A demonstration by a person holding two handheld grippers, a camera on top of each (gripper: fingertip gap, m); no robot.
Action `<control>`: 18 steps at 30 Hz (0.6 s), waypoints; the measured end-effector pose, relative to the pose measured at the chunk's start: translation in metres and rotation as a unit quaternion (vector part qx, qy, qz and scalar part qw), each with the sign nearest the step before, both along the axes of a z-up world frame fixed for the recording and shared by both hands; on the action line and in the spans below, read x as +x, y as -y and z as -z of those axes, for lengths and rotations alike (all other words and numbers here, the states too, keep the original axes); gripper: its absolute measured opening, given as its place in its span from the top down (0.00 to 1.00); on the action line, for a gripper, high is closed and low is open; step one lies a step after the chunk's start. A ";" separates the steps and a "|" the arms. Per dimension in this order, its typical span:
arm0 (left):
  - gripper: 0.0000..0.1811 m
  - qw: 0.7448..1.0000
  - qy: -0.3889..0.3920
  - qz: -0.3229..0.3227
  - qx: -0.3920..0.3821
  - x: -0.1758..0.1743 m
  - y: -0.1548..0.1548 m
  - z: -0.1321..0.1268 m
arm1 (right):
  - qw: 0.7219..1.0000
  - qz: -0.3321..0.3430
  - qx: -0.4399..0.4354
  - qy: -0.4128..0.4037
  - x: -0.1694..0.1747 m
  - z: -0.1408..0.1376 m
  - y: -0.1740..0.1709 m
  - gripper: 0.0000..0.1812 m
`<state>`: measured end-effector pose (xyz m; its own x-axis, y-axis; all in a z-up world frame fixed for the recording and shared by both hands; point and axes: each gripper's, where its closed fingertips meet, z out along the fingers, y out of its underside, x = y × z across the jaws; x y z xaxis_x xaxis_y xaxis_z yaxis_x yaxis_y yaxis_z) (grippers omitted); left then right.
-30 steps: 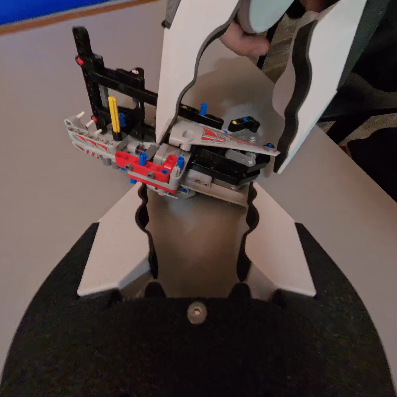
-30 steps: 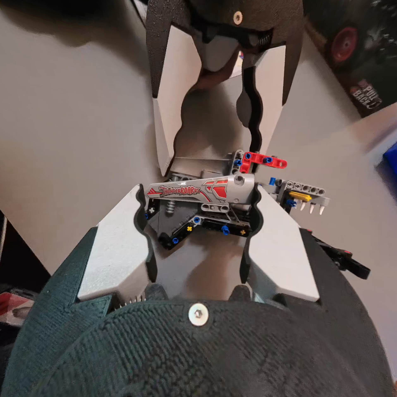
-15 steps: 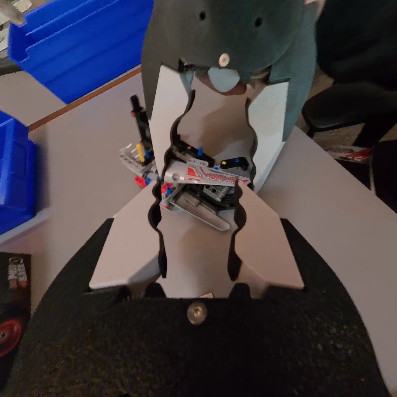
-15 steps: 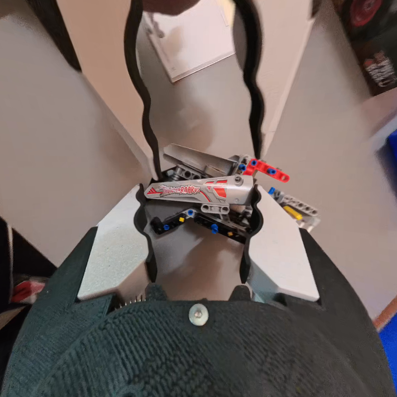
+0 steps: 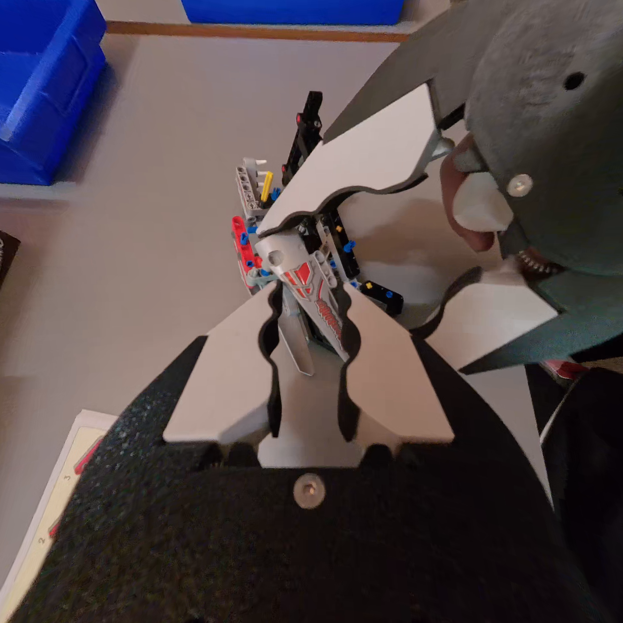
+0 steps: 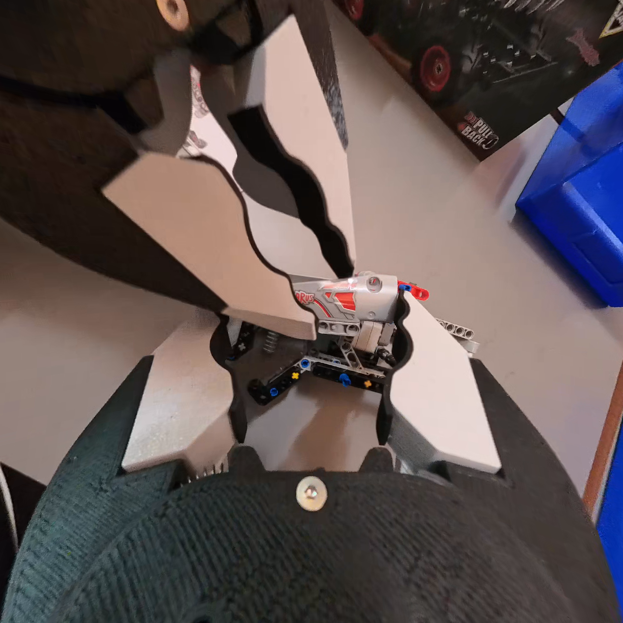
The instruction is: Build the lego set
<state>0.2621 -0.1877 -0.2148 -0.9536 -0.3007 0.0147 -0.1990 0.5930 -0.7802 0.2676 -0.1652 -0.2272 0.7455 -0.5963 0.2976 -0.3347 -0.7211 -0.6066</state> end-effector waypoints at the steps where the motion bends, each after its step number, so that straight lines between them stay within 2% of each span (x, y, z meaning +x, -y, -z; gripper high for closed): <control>1: 0.84 1.000 0.009 -0.003 0.007 0.000 0.001 0.002 | 1.000 0.002 -0.008 0.000 0.000 0.001 0.001 0.46; 6: 0.85 0.998 0.058 -0.011 0.015 0.001 0.004 0.001 | 1.000 -0.007 0.005 -0.003 -0.002 -0.001 0.006 0.46; 9: 0.86 0.999 0.042 -0.020 -0.016 0.002 0.006 -0.003 | 0.999 -0.026 0.015 0.018 0.000 -0.007 0.007 0.47; 10: 0.88 0.999 0.032 -0.022 -0.024 0.003 0.005 -0.003 | 0.999 -0.035 0.018 0.031 0.001 -0.009 0.007 0.48; 12: 0.97 0.999 0.012 -0.025 -0.035 0.006 -0.003 -0.001 | 0.997 -0.057 0.017 0.042 -0.003 -0.012 0.013 0.48; 14: 0.97 0.999 -0.007 -0.037 -0.028 0.010 -0.021 0.006 | 0.997 -0.060 0.001 0.043 -0.008 -0.015 0.032 0.48; 18: 0.98 0.997 -0.070 -0.034 0.012 0.002 -0.055 0.030 | 0.996 -0.073 0.013 0.053 -0.017 -0.028 0.079 0.61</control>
<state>0.2643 -0.1323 -0.2450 -0.9199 -0.3671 0.1379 -0.3454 0.5920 -0.7282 0.2506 -0.2444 -0.1995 0.7903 -0.4924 0.3646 -0.1611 -0.7412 -0.6517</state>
